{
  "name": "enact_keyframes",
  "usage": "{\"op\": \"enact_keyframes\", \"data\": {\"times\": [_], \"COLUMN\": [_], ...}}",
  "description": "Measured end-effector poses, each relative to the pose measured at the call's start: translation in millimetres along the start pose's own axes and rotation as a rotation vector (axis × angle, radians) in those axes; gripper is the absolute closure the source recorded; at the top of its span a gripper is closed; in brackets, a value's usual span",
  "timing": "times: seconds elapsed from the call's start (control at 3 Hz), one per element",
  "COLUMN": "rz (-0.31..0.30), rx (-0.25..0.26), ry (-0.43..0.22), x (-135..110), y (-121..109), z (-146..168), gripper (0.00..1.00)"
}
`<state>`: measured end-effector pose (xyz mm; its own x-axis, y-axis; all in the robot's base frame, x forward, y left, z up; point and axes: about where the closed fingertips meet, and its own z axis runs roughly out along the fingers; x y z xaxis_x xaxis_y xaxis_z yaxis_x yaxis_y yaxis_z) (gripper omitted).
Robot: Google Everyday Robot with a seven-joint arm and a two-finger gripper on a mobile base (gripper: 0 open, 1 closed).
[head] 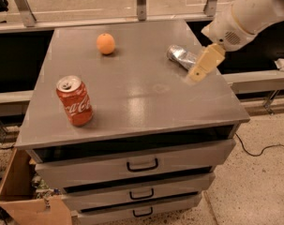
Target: Pick orange
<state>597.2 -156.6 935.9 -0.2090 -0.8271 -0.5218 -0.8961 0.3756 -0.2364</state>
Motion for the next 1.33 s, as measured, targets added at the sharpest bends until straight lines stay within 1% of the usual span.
{"op": "enact_keyframes", "data": {"times": [0.33, 0.67, 1.0, 1.33], "rz": [0.052, 0.052, 0.038, 0.059], "rx": [0.014, 0.014, 0.007, -0.001], "ry": [-0.140, -0.140, -0.189, -0.272], "x": [-51.6, -51.6, -64.3, -88.0], "y": [-43.1, -43.0, -48.8, -60.2], "z": [45.8, 45.9, 52.4, 83.8], "gripper": [0.00, 0.00, 0.00, 0.00]}}
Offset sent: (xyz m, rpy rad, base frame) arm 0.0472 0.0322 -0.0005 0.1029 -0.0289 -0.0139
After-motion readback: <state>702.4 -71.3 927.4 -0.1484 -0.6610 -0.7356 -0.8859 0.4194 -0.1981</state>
